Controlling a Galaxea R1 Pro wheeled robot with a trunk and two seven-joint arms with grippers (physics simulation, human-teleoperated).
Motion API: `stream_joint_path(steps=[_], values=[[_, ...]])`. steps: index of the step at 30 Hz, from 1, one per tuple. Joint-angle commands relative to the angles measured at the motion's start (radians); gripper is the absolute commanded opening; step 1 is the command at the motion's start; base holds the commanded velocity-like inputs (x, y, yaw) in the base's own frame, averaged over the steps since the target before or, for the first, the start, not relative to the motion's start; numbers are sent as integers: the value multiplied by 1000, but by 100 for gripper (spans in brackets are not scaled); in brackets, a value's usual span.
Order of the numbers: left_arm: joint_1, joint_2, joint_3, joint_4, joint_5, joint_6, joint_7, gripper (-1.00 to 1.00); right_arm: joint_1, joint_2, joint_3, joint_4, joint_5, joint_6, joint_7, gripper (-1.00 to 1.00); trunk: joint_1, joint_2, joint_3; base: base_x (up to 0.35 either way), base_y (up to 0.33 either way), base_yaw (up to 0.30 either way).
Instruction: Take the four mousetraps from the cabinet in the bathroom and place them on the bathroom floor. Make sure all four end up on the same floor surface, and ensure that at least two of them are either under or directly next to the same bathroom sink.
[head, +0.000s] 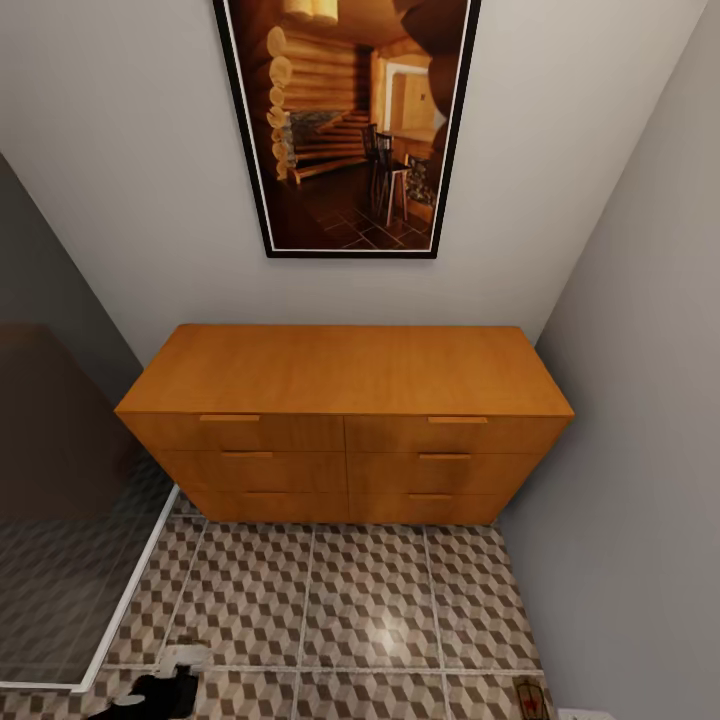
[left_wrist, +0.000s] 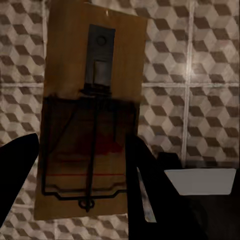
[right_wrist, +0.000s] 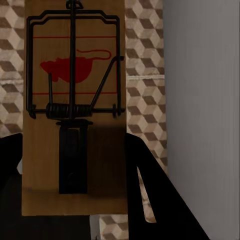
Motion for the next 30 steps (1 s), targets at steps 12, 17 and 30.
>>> stream_joint_path(steps=[12,17,30], values=[[73,-66,-9,79,88,-341,90,-100,-1,-2,5,-1,-17,-43,23,-100,1,-2,-2,0,0,0],[96,-68,-9,116,89,-459,121,-100,-1,-3,-13,18,-15,-70,124,-100,1,-2,-2,0,0,0],[115,-73,-9,128,90,-566,134,-100,-1,0,-116,59,-12,-88,171,-100,1,-2,-2,0,0,0]])
